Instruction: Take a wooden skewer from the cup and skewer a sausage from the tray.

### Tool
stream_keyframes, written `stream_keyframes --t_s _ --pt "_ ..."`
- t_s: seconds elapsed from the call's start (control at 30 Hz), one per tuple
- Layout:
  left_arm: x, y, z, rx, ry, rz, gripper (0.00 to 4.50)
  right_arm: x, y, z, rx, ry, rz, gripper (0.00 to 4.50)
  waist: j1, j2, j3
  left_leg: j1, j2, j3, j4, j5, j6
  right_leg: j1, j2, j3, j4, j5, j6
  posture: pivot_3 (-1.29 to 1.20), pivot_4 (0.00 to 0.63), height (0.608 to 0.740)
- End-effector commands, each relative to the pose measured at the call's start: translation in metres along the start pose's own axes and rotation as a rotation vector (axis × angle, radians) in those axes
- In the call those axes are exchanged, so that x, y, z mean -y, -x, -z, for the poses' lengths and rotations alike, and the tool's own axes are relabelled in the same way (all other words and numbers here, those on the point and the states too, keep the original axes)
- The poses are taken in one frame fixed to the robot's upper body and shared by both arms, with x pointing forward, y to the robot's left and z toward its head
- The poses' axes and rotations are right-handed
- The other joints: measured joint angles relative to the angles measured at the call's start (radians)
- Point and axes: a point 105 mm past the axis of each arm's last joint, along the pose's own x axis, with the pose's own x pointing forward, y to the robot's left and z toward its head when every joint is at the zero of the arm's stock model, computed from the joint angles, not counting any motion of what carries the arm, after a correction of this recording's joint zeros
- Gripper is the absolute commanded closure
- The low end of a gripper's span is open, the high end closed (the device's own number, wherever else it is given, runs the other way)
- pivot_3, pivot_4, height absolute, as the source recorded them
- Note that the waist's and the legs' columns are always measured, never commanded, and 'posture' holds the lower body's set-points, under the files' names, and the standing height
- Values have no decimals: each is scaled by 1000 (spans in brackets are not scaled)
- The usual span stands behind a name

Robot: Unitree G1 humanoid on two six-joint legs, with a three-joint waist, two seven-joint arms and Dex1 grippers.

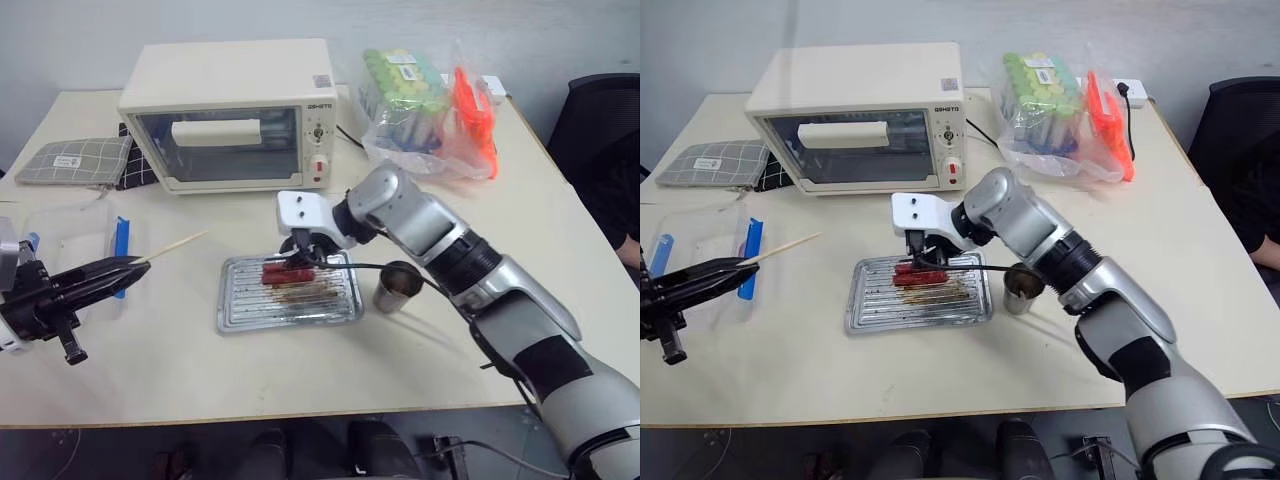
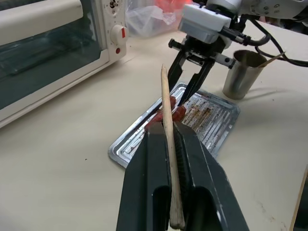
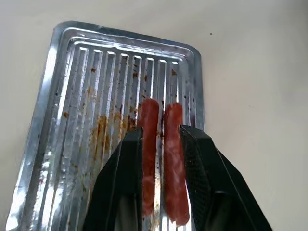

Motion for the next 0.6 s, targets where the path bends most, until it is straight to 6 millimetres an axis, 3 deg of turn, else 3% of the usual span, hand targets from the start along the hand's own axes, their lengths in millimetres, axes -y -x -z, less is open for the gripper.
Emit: stream_keyframes --t_s 0.03,0.27,0.6 --pt "-2 6 -7 22 -34 -28 4500 1 -3 -7 11 24 -3 3213 -2 0 0 0 0 0 0 0 0 0 0 0 0 0 0 0 150 740" --pt "-3 9 8 -23 -18 -29 4500 -5 -16 0 2 -4 -18 3213 -9 0 0 1 0 0 0 0 -1 0 0 0 1 0 -1 0 150 740" --pt "-8 9 5 -8 -29 -49 4500 -7 -25 11 -20 -33 -21 3213 -9 0 0 1 0 0 0 0 -1 0 0 0 1 0 -1 0 150 740"
